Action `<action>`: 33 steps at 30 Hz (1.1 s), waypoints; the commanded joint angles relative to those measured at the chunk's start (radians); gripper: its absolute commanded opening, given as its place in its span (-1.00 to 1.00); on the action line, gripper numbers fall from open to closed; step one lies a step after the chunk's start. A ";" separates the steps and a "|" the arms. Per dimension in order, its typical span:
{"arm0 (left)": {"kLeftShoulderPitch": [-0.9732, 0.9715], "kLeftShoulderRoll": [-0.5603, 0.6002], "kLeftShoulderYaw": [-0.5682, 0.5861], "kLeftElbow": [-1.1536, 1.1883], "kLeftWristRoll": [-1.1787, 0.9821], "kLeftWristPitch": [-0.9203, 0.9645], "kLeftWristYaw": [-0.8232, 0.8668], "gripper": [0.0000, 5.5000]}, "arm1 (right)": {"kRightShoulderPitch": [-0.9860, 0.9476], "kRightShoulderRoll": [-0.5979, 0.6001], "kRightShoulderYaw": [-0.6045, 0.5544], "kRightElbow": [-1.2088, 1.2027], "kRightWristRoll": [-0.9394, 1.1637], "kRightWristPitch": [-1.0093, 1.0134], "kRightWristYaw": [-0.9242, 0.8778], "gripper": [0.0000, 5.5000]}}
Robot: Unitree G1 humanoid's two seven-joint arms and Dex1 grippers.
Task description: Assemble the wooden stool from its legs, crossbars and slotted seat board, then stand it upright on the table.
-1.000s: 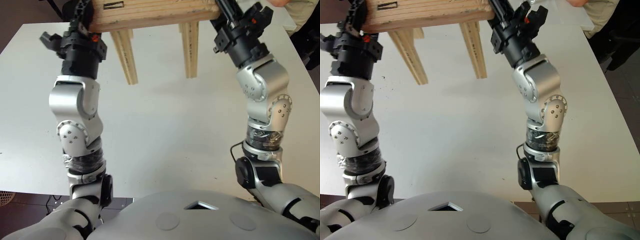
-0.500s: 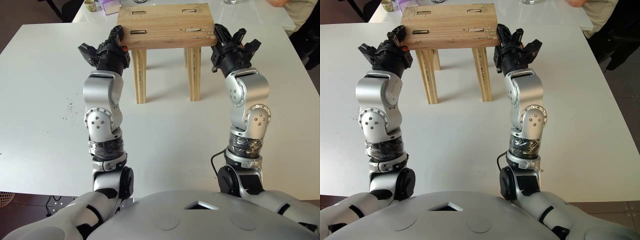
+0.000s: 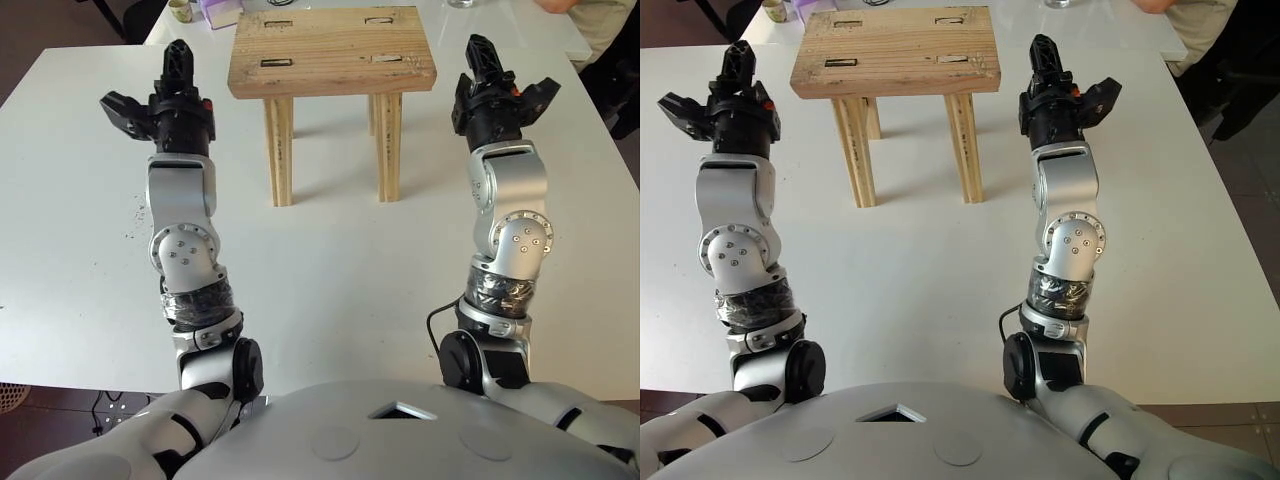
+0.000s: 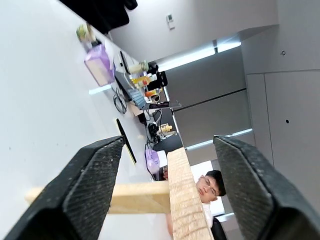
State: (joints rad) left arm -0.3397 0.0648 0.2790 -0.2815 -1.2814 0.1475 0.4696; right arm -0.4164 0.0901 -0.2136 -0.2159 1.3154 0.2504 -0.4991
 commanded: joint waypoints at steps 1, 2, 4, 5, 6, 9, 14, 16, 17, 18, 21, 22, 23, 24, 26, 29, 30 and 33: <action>0.060 0.125 -0.008 -0.032 0.245 0.040 -0.033 0.30 | -0.048 -0.105 0.021 0.052 -0.220 0.013 0.045 0.21; 0.087 0.163 -0.023 -0.034 0.344 0.046 -0.041 0.30 | -0.054 -0.126 0.032 0.066 -0.286 0.009 0.059 0.21; 0.142 0.220 -0.058 -0.029 0.560 0.039 -0.037 0.30 | -0.055 -0.188 0.091 0.089 -0.455 0.002 0.111 0.21; 0.163 0.234 -0.069 -0.029 0.649 0.028 -0.026 0.30 | -0.052 -0.210 0.119 0.098 -0.525 0.003 0.128 0.21; 0.179 0.239 -0.075 -0.033 0.723 0.023 -0.007 0.30 | -0.049 -0.225 0.138 0.105 -0.583 0.008 0.136 0.21; 0.212 0.210 -0.080 -0.046 0.862 0.012 0.027 0.30 | -0.040 -0.275 0.217 0.119 -0.776 0.011 0.159 0.21; 0.182 0.179 -0.107 0.027 1.026 -0.039 -0.022 0.30 | -0.021 -0.253 0.240 0.161 -0.980 -0.024 0.150 0.21; 0.155 0.162 -0.096 0.101 1.061 -0.067 -0.029 0.30 | -0.016 -0.229 0.234 0.196 -1.031 -0.047 0.149 0.21; 0.146 0.158 -0.092 0.134 1.083 -0.082 -0.033 0.30 | -0.028 -0.217 0.227 0.228 -1.052 -0.059 0.150 0.21; 0.134 0.156 -0.089 0.167 1.103 -0.096 -0.039 0.30 | -0.045 -0.207 0.219 0.261 -1.066 -0.072 0.154 0.21; 0.070 0.162 -0.086 0.290 1.157 -0.148 -0.065 0.30 | -0.081 -0.185 0.195 0.339 -1.098 -0.132 0.178 0.21; 0.050 0.165 -0.085 0.327 1.174 -0.168 -0.071 0.30 | -0.087 -0.178 0.188 0.358 -1.115 -0.140 0.170 0.21; 0.036 0.169 -0.081 0.356 1.187 -0.183 -0.079 0.30 | -0.094 -0.170 0.187 0.375 -1.135 -0.148 0.163 0.21; 0.028 0.170 -0.078 0.377 1.195 -0.195 -0.088 0.30 | -0.100 -0.164 0.190 0.388 -1.155 -0.159 0.163 0.21; 0.019 0.168 -0.075 0.405 1.203 -0.209 -0.110 0.30 | -0.096 -0.159 0.198 0.388 -1.192 -0.184 0.171 0.21; -0.003 0.176 -0.060 0.428 1.208 -0.212 -0.133 0.30 | -0.076 -0.138 0.194 0.380 -1.249 -0.210 0.141 0.21; -0.016 0.183 -0.049 0.417 1.206 -0.207 -0.138 0.30 | -0.073 -0.138 0.203 0.365 -1.287 -0.227 0.125 0.21; -0.103 0.231 -0.037 0.318 1.198 -0.169 -0.185 0.30 | -0.082 -0.134 0.231 0.241 -1.390 -0.232 0.095 0.21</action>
State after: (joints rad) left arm -0.3514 0.2481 0.2275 0.1142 -0.0819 -0.0513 0.3175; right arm -0.4872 -0.0480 0.0015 0.1263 -0.0138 0.0274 -0.3841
